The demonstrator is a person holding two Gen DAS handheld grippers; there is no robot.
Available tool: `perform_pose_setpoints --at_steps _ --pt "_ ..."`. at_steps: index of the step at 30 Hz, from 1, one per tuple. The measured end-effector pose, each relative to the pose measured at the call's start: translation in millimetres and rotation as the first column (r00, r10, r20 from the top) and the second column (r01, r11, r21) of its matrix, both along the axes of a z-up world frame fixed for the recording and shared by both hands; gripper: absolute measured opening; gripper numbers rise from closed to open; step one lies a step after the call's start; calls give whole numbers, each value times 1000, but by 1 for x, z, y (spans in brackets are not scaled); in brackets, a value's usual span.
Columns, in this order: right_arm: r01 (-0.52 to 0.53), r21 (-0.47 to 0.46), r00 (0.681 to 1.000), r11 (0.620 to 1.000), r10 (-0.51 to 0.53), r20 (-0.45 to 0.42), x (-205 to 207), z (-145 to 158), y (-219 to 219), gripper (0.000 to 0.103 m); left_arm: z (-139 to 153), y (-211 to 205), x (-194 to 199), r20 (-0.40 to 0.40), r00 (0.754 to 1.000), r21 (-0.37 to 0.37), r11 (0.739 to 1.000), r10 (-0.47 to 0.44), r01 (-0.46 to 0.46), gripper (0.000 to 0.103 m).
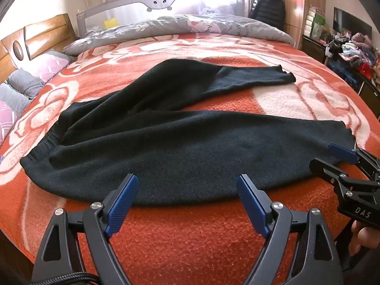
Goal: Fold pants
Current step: 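Move both open grippers toward the dark green pants on the bed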
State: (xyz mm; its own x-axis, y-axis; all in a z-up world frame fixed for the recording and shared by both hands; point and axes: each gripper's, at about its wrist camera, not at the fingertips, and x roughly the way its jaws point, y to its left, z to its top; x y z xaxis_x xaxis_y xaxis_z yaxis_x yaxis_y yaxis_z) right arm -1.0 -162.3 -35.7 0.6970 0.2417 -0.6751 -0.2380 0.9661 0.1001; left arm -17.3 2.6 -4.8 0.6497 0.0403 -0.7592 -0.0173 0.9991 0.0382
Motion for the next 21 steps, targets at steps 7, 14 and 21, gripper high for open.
perform_pose_setpoints --at_steps 7,14,21 --pt "0 -3 1000 1000 0 0 1 1 0 73 -1 0 1 -3 1000 -1 1000 -1 1 86" --pt "-1 -2 1000 1000 1 0 1 -1 -6 73 -3 -1 2 -6 1000 -3 1000 -2 2 86" --pt "0 5 1000 1000 0 4 3 2 -5 74 -5 -1 4 -7 1000 -7 1000 -5 5 86"
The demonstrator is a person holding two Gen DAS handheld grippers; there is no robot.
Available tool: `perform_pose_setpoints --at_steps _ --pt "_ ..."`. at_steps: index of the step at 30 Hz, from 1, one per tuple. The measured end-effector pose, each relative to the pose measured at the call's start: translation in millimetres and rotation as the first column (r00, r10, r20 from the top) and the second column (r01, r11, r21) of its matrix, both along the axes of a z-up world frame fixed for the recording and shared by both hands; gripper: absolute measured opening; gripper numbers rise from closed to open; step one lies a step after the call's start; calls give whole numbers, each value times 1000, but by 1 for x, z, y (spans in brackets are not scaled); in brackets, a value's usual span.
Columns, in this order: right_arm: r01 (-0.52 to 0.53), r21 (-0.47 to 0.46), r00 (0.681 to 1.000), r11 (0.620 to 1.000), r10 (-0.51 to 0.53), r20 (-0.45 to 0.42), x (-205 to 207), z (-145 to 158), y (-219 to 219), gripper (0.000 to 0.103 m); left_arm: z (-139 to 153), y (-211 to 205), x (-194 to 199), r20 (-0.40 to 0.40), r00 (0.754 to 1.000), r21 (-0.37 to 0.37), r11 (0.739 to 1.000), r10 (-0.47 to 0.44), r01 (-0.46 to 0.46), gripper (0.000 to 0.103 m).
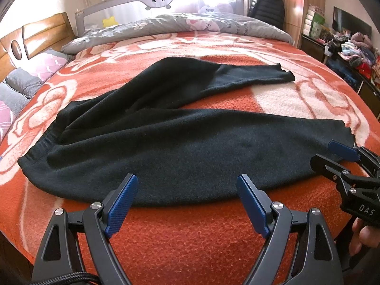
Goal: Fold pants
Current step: 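Move both open grippers toward the dark green pants on the bed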
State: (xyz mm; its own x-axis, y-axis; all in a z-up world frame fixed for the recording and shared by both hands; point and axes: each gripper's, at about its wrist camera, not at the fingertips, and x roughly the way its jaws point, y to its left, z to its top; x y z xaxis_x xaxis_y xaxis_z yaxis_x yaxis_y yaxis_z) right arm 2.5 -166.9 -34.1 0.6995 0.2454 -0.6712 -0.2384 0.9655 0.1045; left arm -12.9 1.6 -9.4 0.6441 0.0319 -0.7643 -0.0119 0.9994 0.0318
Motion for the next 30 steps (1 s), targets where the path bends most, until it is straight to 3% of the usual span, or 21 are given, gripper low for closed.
perform_pose_setpoints --at_steps 19,30 --pt "16 27 1000 1000 -16 -20 7 4 -4 75 -4 -2 14 -37 999 -17 1000 -21 20 86" --pt "49 105 997 993 -43 -63 43 17 -27 76 8 0 46 -48 997 -11 998 -63 62 86"
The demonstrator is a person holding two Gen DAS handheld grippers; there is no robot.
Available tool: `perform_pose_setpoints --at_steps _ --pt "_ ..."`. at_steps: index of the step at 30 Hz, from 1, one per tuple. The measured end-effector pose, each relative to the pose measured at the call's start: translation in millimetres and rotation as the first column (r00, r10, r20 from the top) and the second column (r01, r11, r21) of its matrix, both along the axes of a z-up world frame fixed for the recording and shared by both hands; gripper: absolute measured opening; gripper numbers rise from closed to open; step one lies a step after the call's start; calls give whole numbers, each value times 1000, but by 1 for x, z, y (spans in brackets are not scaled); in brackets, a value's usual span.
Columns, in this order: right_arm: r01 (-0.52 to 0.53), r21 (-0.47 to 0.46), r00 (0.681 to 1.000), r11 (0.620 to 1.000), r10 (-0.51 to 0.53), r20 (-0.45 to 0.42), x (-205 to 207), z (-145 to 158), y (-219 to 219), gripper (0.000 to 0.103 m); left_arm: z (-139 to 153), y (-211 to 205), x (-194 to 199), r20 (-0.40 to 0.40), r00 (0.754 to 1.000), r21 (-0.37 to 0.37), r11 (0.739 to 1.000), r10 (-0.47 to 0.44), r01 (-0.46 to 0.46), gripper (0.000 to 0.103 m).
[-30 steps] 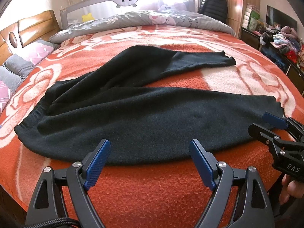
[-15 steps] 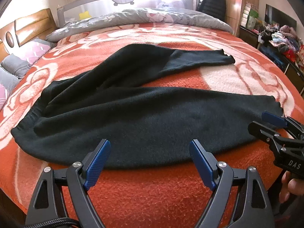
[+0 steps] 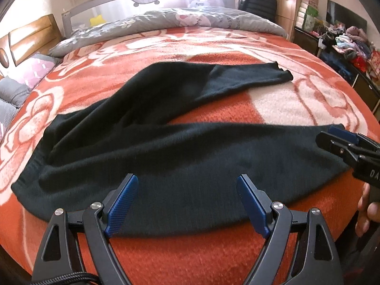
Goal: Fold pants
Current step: 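Move both open grippers toward the dark green pants on the bed, then close the left gripper on a pant leg while the right gripper grasps the hem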
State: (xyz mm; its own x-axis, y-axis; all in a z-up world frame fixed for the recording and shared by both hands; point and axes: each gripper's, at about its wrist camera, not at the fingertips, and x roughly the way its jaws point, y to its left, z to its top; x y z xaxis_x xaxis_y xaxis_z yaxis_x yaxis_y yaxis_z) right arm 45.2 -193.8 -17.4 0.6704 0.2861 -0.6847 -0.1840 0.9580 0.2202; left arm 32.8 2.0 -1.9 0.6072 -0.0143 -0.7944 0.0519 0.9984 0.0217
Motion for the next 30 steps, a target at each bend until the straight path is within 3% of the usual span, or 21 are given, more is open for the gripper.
perform_pose_setpoints --at_steps 23,30 --pt "69 26 997 997 -68 -40 134 18 -62 79 26 -9 148 -36 994 15 994 -103 104 86" --pt "70 33 992 997 -66 -111 189 16 -83 79 23 -18 206 -88 984 17 987 -155 157 86"
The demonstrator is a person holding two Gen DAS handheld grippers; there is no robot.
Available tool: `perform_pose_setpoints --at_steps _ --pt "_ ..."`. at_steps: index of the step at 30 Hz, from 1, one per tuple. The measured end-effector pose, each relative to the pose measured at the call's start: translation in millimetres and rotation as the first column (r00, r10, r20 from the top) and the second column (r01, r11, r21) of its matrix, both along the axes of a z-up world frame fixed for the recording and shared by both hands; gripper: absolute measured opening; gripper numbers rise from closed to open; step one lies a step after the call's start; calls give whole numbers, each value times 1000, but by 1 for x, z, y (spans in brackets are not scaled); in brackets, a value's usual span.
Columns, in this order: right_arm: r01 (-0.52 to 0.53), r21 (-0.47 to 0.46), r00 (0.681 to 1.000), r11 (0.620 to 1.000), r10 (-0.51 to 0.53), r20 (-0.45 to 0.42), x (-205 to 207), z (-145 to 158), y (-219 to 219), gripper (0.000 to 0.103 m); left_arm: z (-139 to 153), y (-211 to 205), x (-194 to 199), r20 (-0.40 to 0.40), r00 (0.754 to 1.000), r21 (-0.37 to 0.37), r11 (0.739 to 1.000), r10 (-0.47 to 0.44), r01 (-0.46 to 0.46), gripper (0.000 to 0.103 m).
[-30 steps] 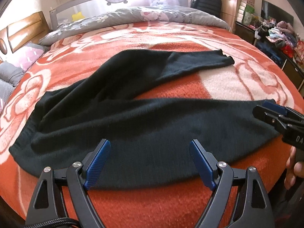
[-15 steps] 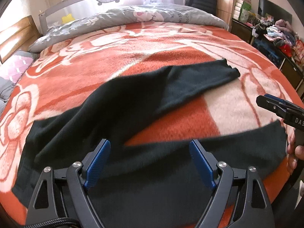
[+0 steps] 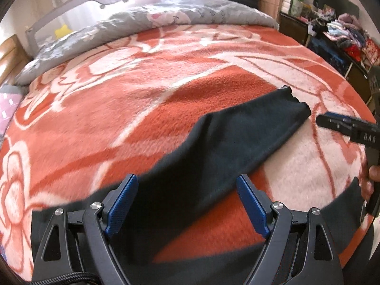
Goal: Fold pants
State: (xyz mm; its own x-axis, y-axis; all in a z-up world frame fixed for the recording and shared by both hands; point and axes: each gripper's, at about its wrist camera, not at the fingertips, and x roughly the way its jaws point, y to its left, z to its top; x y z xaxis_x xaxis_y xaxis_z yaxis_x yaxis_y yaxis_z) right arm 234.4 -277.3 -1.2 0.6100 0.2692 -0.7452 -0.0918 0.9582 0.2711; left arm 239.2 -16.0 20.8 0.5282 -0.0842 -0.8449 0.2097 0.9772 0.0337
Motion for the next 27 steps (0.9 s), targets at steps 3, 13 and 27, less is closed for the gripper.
perform_pose_setpoints --at_steps 3,13,27 --pt "14 11 1000 1000 -14 1 24 1 -12 79 -7 -3 24 -18 1000 21 1000 -17 18 86" --pt "56 10 997 998 -56 -62 108 -24 -41 79 -50 -4 81 -161 987 10 1000 -28 30 85" --pt "-37 114 999 993 40 -29 101 -9 -58 7 -43 22 67 -199 978 -175 984 -61 26 6"
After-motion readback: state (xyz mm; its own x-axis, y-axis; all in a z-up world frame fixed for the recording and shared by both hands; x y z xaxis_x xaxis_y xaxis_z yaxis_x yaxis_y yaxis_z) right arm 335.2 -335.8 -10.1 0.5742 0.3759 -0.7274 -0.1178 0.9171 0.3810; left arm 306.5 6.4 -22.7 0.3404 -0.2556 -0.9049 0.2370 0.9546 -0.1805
